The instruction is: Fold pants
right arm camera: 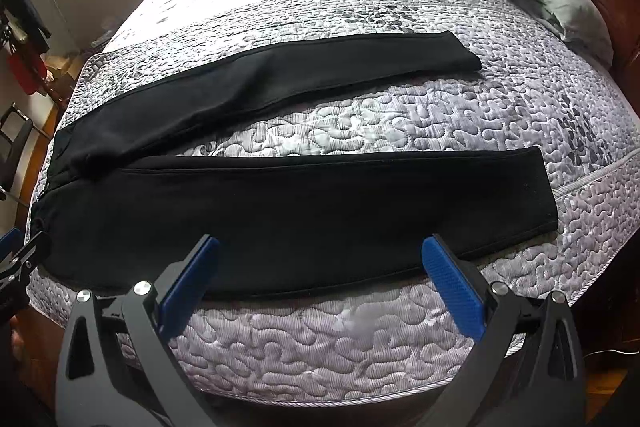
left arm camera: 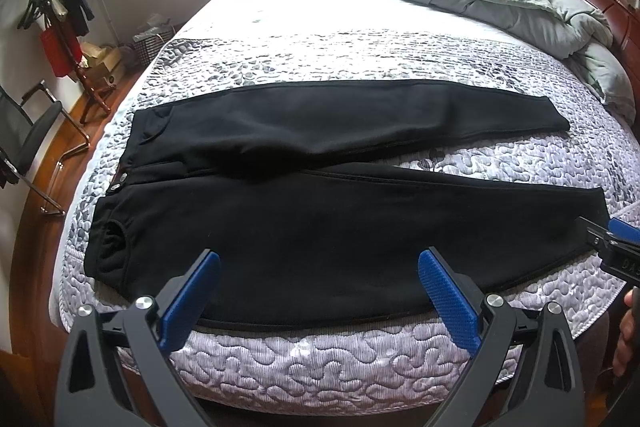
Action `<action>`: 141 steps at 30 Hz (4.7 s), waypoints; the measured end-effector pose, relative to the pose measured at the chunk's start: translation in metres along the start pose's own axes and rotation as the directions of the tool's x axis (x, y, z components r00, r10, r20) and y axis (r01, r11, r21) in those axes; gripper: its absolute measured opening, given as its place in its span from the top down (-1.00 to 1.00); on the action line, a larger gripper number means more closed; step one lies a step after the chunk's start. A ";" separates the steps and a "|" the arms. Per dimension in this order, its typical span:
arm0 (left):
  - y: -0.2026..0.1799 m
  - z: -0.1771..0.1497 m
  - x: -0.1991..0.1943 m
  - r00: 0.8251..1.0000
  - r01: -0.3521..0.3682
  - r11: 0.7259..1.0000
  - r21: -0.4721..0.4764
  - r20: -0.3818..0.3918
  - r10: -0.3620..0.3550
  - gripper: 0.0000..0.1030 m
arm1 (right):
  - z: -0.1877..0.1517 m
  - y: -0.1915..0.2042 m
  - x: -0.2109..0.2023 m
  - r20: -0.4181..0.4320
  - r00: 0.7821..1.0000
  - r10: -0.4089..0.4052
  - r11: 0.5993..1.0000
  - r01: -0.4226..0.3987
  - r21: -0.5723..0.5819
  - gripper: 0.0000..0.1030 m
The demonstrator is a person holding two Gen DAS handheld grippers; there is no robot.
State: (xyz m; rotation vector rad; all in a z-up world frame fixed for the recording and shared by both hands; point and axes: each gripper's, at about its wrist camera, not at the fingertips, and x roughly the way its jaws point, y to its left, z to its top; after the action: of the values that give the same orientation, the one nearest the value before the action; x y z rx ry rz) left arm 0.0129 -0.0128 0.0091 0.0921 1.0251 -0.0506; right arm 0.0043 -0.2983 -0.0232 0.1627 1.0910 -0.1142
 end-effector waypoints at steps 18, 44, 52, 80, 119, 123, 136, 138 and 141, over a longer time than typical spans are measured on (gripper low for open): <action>-0.004 0.006 0.008 1.000 0.001 1.000 0.011 -0.012 -0.001 -0.93 | 0.001 -0.002 0.010 -0.013 1.000 0.009 1.000 -0.009 0.008 -0.95; -0.138 0.208 0.221 0.957 0.228 0.974 0.004 -0.186 -0.224 -0.93 | 0.252 -0.229 0.233 -0.214 0.972 0.093 0.990 -0.067 0.125 -0.95; -0.159 0.233 0.244 0.959 0.246 0.962 0.118 -0.176 -0.224 -0.93 | 0.261 -0.210 0.236 -0.173 0.977 0.125 0.991 -0.131 -0.026 0.71; -0.188 0.244 0.290 0.776 0.610 0.712 0.348 -0.442 -0.450 0.66 | 0.219 -0.261 0.128 0.119 0.887 0.446 0.891 -0.452 0.034 0.87; -0.086 -0.014 0.100 0.832 0.497 0.865 -0.063 -0.249 -0.496 -0.13 | -0.037 -0.241 0.051 -0.056 0.953 0.299 0.927 -0.276 0.254 -0.51; -0.041 0.001 0.112 0.850 0.435 0.875 -0.211 -0.224 -0.477 -0.17 | -0.043 -0.236 0.041 -0.016 0.905 0.425 0.860 -0.398 0.318 -0.60; -0.041 0.042 0.165 0.792 0.397 0.816 -0.420 -0.293 -0.536 -0.25 | -0.048 -0.216 0.067 -0.057 0.877 0.478 0.791 -0.401 0.461 -0.58; -0.043 0.044 0.174 0.790 0.384 0.815 -0.434 -0.304 -0.533 0.18 | -0.048 -0.220 0.069 -0.052 0.878 0.476 0.787 -0.399 0.472 -0.51; -0.041 0.040 0.181 0.786 0.366 0.800 -0.474 -0.302 -0.539 0.84 | -0.050 -0.230 0.067 -0.023 0.885 0.464 0.771 -0.391 0.503 -0.33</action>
State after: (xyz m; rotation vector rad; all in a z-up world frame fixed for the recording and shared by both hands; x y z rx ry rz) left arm 0.1373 -0.0570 -0.1274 -0.5515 1.4624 -0.2855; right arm -0.0481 -0.5158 -0.1225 0.8892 1.1280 0.0412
